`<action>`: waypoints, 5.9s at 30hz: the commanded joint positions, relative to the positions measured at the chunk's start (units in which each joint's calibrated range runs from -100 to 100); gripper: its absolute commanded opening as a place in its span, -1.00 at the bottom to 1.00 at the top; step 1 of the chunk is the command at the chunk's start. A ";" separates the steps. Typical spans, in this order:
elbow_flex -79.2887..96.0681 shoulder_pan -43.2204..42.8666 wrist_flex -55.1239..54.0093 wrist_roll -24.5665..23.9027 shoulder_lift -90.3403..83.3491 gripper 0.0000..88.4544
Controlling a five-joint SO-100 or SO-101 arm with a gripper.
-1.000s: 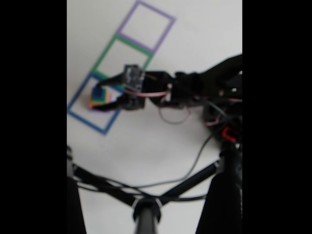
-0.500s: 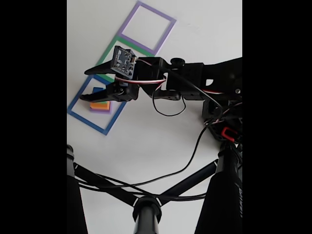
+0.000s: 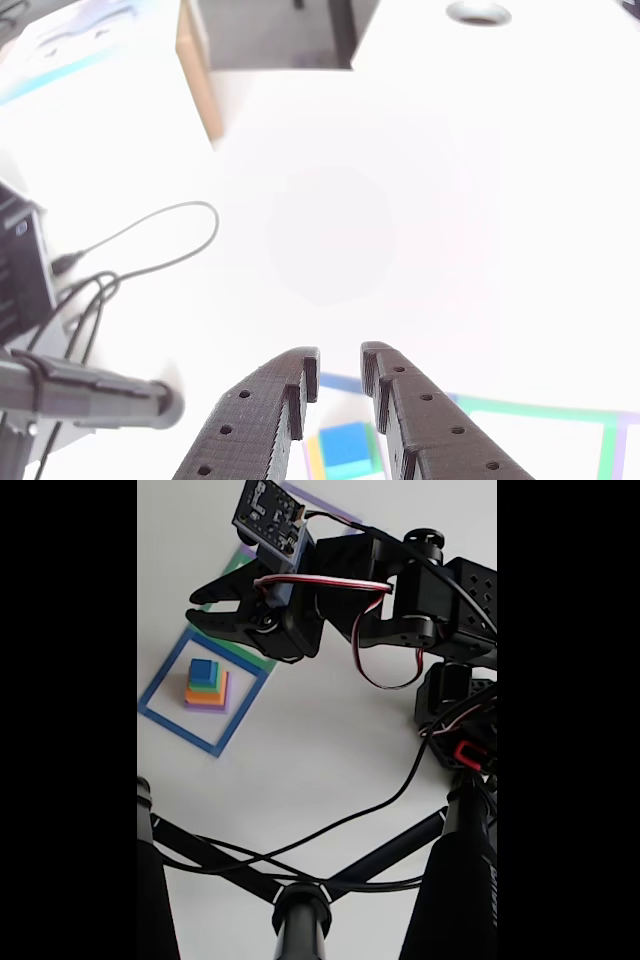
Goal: Tower of hanoi
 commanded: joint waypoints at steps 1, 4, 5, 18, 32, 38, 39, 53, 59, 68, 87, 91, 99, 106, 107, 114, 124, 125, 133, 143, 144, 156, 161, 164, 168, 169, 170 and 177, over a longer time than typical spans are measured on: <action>-8.08 1.70 6.28 -1.20 -2.87 -1.00; -8.90 3.33 8.54 -0.53 -4.17 -1.00; -8.90 4.00 9.03 -0.53 -4.65 -1.00; -7.72 15.32 13.73 -10.00 -11.35 -0.96; 6.10 17.90 4.90 -47.19 -17.97 -1.00; 16.10 16.56 -0.28 -73.22 -22.49 -1.00; 17.64 16.47 -0.61 -76.44 -23.71 -1.00; 46.64 19.25 -10.00 -105.85 -42.76 -1.00; 53.01 17.52 -9.51 -114.81 -48.01 -1.00; 63.74 17.71 -4.98 -121.07 -54.47 -1.00; 74.74 21.16 2.80 -146.94 -54.71 -1.00; 76.64 22.22 3.44 -149.30 -54.71 -1.00; 75.55 22.60 7.09 -152.01 -54.71 -1.00; 74.64 21.74 9.92 -154.37 -54.71 -1.00; 74.64 21.45 10.16 -154.54 -54.71 -1.00; 73.46 22.70 14.21 -157.59 -54.71 -1.00; 73.46 21.55 14.21 -155.39 -54.71 -1.00; 73.46 21.55 14.21 -155.22 -54.71 -1.00; 73.46 21.36 14.21 -154.88 -54.71 -1.00; 73.46 21.36 14.21 -154.88 -54.71 -1.00; 73.46 21.36 14.21 -154.88 -54.71 -1.00; 73.46 21.36 14.21 -154.88 -54.71 -1.00; 73.46 21.36 14.21 -154.88 -54.71 -1.00; 73.46 21.36 14.21 -154.88 -54.71 -1.00; 73.46 21.36 14.21 -154.88 -54.71 -1.00; 73.46 21.36 14.21 -154.88 -54.71 -1.00; 73.46 21.36 14.21 -154.88 -54.71 -1.00; 73.46 21.36 14.21 -154.88 -54.71 -1.00</action>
